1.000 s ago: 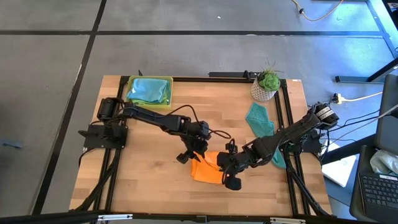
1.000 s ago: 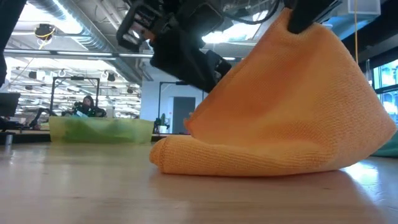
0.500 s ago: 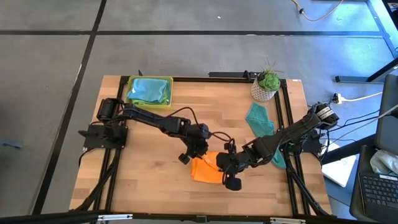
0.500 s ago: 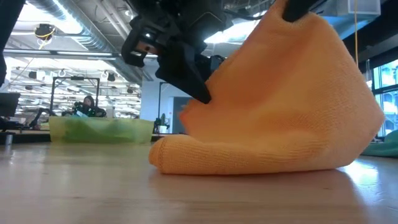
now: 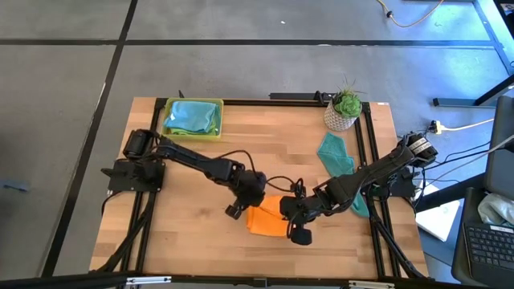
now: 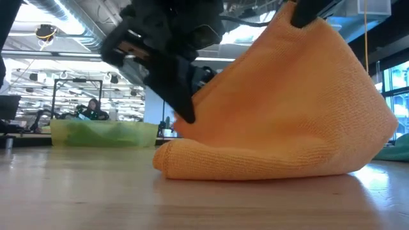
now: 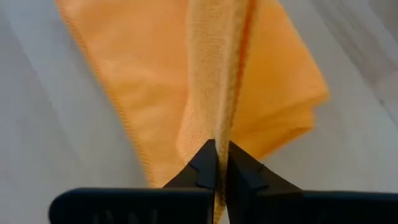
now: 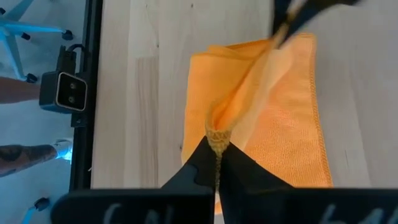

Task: Fold microfiber towels
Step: Fold the orange towel

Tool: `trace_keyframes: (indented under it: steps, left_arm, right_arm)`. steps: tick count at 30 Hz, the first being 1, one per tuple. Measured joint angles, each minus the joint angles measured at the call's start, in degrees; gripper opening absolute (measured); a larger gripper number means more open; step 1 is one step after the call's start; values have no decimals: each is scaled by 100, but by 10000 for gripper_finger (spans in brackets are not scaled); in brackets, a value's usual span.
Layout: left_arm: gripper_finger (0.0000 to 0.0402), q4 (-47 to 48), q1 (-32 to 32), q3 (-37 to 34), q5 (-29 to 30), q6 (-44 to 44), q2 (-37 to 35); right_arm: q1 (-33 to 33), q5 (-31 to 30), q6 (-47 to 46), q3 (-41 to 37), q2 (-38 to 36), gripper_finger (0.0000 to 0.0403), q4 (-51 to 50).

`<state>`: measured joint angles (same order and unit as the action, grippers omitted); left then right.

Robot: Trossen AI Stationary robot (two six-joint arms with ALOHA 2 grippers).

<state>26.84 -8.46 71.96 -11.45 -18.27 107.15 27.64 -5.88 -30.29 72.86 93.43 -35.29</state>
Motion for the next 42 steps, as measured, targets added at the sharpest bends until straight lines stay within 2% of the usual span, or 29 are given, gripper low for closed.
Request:
trace_keyframes:
  steps: [5,10,12,16,19,22,28,32,37,42]
  left_arm:
    - [2,195,-322,94,268,450,-6]
    - [1,1162,-533,778,314,935,-6]
    - [0,1663,-566,1120,72,1209,-6]
    - [0,2457,-655,1727,-834,1865,-16]
    - [0,2535,-800,2027,-1503,2171,-19]
    - [0,2218,-966,2109,-1701,2407,-19]
    - [0,2136,-1009,2064,-1048,2337,176]
    - [0,2053,-865,1739,-784,2028,384]
    - [0,1896,-624,1246,-188,1783,499]
    - [0,1629,-293,982,-110,1616,499]
  right_arm:
    - [0,-51,-102,2,0,2,-7]
    - [55,-46,-267,9,-1,2,-92]
    - [154,-24,-509,9,-48,2,-92]
    - [500,-60,-847,19,-250,2,13]
    - [736,-101,-841,20,-299,2,58]
    - [844,-109,-848,4,-273,3,170]
    - [828,-49,-843,-219,53,12,400]
    - [725,-243,-832,-568,239,8,358]
    - [491,-518,-844,-1008,260,8,528]
    - [234,-659,-847,-1478,260,16,823]
